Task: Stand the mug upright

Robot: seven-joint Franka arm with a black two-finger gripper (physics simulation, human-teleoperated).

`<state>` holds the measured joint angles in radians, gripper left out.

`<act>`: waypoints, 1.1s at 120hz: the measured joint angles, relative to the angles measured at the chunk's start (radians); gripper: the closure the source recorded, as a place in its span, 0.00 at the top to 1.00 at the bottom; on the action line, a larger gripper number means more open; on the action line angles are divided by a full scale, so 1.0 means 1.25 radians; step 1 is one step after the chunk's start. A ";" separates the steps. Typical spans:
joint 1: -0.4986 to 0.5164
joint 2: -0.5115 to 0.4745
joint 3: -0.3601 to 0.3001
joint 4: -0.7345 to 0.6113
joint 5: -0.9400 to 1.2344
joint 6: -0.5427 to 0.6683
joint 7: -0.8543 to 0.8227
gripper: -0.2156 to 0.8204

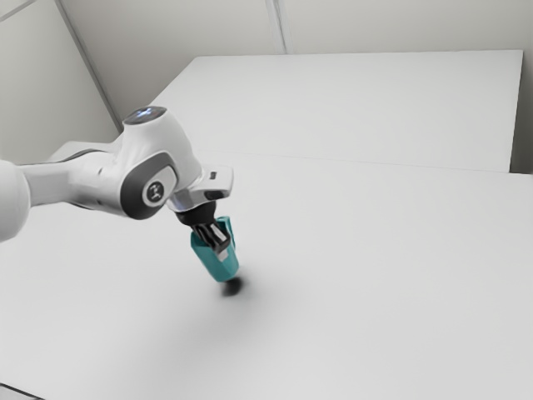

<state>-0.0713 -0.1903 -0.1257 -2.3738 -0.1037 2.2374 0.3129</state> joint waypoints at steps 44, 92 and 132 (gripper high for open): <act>0.007 -0.029 0.000 -0.059 0.049 0.004 -0.124 0.03; 0.016 -0.023 0.000 -0.085 0.139 0.076 -0.283 0.04; 0.016 0.014 0.000 -0.085 0.168 0.149 -0.389 0.04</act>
<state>-0.0510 -0.1723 -0.1258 -2.4795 0.1061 2.4240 -0.1734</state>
